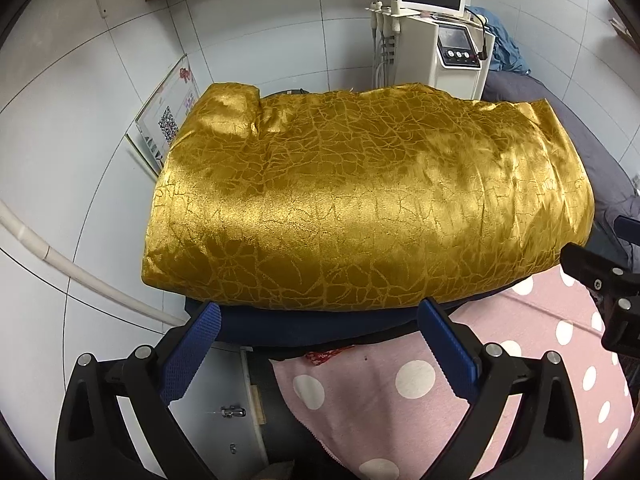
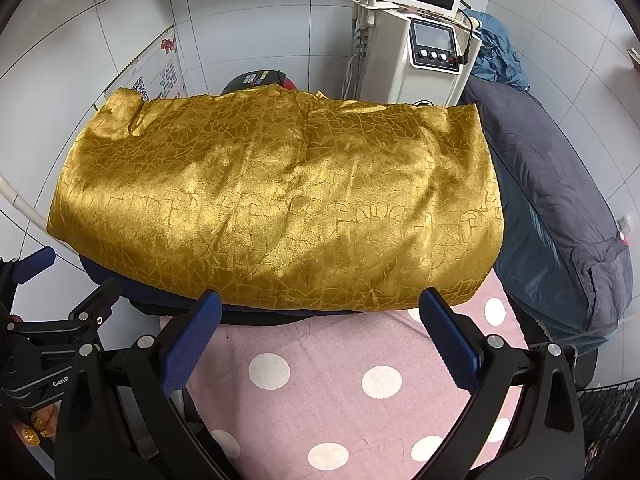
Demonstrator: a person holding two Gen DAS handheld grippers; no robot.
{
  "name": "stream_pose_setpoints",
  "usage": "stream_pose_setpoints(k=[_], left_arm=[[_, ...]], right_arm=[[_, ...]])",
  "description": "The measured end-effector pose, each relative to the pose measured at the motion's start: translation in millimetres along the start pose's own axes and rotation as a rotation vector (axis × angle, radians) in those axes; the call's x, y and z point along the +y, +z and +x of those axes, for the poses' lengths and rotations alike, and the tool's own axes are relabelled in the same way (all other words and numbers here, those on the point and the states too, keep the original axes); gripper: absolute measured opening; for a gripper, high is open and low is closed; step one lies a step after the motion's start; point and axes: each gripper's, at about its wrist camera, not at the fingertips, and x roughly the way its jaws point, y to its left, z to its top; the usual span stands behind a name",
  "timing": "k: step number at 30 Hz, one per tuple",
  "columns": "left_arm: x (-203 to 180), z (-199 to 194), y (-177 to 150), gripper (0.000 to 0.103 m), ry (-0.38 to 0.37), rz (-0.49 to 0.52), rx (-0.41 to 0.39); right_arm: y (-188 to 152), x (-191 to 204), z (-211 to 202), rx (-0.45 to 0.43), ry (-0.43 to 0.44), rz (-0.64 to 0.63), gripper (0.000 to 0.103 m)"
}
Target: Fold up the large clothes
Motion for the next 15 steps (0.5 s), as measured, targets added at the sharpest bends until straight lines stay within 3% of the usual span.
stream_pose_setpoints(k=[15], left_arm=[[-5.4,-3.1,0.8,0.097,-0.001,0.013,-0.018]], right_arm=[[-0.3,-7.3,0.2,0.0,0.004,0.027,0.097]])
